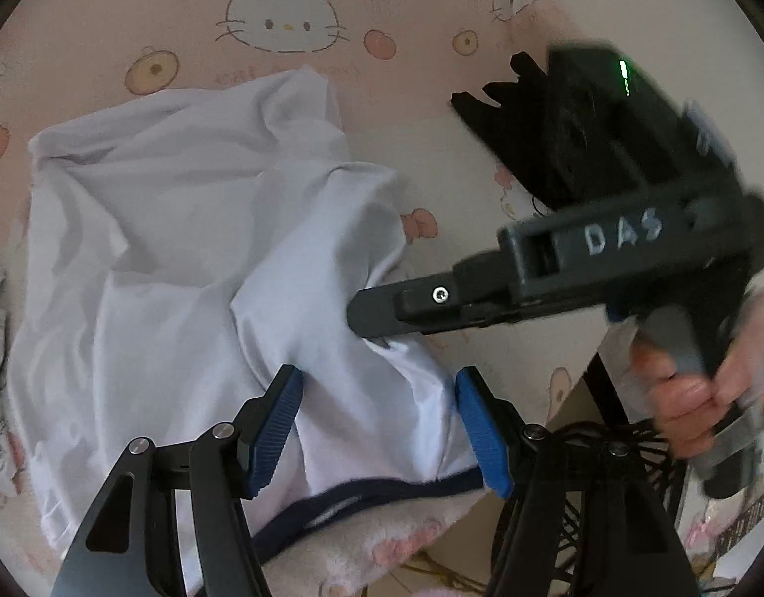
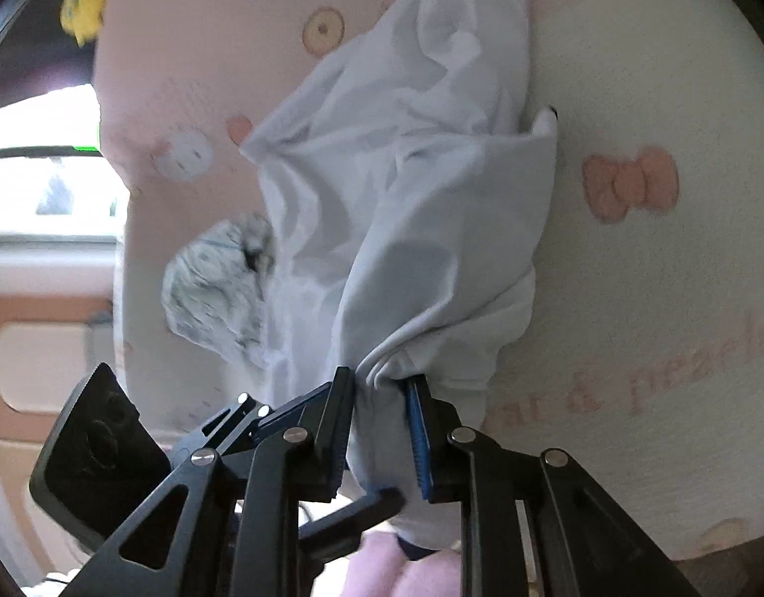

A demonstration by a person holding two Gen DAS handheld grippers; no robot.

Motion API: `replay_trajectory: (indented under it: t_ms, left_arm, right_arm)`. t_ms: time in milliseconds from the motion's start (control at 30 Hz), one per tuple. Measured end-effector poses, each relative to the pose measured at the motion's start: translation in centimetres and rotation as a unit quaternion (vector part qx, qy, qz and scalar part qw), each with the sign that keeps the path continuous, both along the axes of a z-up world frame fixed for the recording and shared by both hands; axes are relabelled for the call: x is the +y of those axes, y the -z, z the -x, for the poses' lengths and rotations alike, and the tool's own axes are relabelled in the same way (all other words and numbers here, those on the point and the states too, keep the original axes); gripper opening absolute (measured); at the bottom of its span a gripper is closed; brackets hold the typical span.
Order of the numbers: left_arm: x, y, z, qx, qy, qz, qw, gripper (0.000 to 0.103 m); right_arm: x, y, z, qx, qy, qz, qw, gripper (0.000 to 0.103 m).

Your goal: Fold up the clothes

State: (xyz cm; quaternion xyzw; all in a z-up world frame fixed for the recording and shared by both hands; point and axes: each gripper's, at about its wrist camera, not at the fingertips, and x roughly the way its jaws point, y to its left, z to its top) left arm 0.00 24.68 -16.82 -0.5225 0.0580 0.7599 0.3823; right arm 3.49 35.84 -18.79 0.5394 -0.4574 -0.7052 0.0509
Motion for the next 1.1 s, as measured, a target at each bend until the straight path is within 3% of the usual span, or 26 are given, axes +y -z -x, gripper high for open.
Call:
replay_trajectory:
  t_ms: [67,167,333,400,467,567,900,1100]
  left_arm:
    - [0.1,0.4,0.2,0.024,-0.004,-0.002,0.9997,0.061]
    - [0.3,1.1,0.2,0.059,0.013,0.020,0.9980,0.045]
    - [-0.6,1.6,0.6,0.090,0.014,0.042,0.9949,0.034]
    - [-1.1,1.7,1.0,0.094,0.005,0.052,0.9942,0.031]
    - [-1.9,1.8,1.5,0.087,-0.006,0.050,0.9949,0.031]
    - [-3.3,1.8,2.0,0.080,-0.024,0.050,0.9952,0.031]
    - [-3.6,2.6,1.4,0.099,-0.032,0.067,0.9923,0.030]
    - [-3.8,2.8,1.6,0.094,-0.036,0.057,0.9933,0.023]
  right_arm:
    - [0.1,-0.2,0.6,-0.011,-0.004,-0.002,1.000,0.020]
    - [0.0,0.0,0.6,-0.011,0.008,-0.003,1.000,0.022]
    - [0.2,0.1,0.1,0.004,0.045,0.009,0.999,0.023]
    - [0.6,-0.1,-0.3,0.011,0.064,0.016,0.998,0.039]
    - [1.1,-0.3,-0.7,0.018,0.079,0.014,0.997,0.046]
    - [2.3,-0.6,-1.4,0.019,0.094,-0.009,0.995,0.047]
    - [4.2,4.1,-3.3,0.015,0.191,0.067,0.979,0.059]
    - [3.4,8.0,-3.0,0.018,0.237,0.158,0.958,0.059]
